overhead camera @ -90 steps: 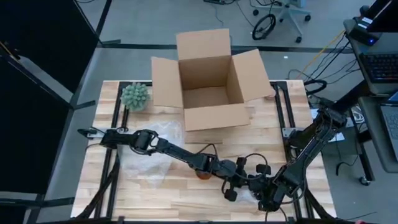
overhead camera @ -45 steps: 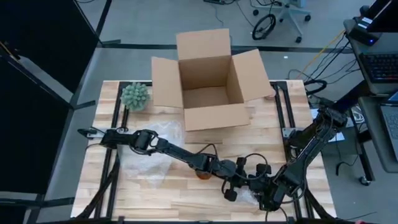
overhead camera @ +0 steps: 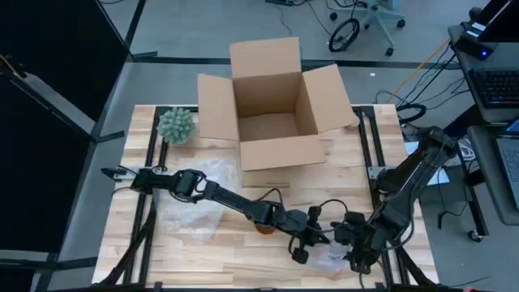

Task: Wrap mug
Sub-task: Wrap the pink mug with the right bubble wrap

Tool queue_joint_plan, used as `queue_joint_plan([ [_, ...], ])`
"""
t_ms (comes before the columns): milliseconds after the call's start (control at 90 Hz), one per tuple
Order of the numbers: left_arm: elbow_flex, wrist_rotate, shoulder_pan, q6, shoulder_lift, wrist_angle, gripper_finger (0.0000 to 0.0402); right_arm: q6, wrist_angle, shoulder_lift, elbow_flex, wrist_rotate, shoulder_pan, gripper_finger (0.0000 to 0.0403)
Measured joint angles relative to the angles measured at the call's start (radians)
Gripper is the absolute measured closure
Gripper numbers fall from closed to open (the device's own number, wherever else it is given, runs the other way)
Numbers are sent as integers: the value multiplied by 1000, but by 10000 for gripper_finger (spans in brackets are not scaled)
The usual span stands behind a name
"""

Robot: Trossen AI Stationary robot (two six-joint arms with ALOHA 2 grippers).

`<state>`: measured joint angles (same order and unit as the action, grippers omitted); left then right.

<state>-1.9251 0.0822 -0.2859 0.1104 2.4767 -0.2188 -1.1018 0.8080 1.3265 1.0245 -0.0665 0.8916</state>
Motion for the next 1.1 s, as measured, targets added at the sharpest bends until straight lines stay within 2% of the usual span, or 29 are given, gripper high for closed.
queue_joint_plan([
  [167,0,-1,0,0,0,-1,402,-48,96,-25,0,-42,-13,170],
  [311,0,-2,0,0,0,-2,402,-44,94,29,-9,-110,-14,170],
  [489,0,-3,0,0,0,-3,402,20,1,154,-9,-96,-13,170],
  [700,0,-6,0,0,0,-5,402,46,5,272,-9,-63,-13,170],
  [1100,-16,-34,0,2,-23,68,402,34,7,324,-6,-64,-14,170],
])
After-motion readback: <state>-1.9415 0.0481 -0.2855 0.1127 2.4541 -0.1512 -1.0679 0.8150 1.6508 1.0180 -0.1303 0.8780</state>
